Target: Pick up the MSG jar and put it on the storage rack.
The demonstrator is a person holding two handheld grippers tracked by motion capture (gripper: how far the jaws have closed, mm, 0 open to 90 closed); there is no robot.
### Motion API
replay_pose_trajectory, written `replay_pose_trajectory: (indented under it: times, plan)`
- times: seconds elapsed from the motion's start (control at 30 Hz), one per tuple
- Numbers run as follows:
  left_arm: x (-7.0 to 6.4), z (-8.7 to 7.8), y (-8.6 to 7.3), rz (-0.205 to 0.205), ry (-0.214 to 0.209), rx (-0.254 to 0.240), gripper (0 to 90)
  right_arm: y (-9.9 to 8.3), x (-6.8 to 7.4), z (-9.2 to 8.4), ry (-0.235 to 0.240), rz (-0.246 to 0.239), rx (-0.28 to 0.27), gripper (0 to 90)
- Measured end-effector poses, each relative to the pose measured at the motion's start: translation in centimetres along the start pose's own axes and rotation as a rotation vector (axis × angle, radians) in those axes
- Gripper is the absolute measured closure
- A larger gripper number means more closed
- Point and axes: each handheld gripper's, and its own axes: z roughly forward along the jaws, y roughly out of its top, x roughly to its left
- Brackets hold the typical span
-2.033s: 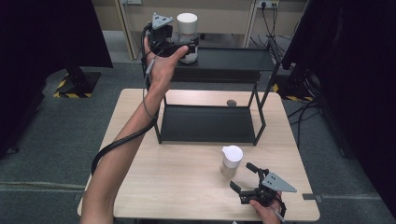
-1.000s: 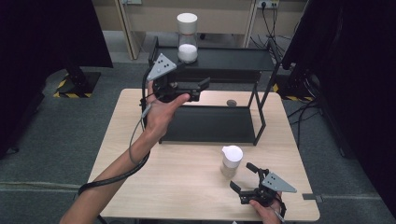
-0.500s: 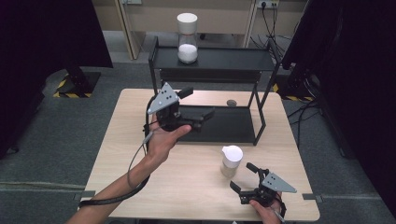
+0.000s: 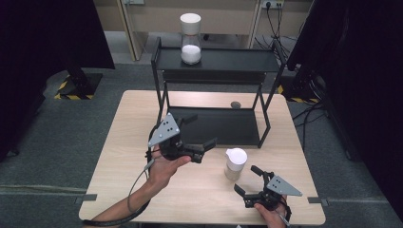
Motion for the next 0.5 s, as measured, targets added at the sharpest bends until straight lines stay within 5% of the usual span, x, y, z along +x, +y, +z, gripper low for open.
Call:
replay_pose_trajectory:
  times: [0.5]
  plan:
    - [-1.5, -1.1, -5.9, 0.023, -0.024, 0.029, 0.7, 0.0, 0.0, 0.0, -0.001, 0.0, -0.002, 0.4]
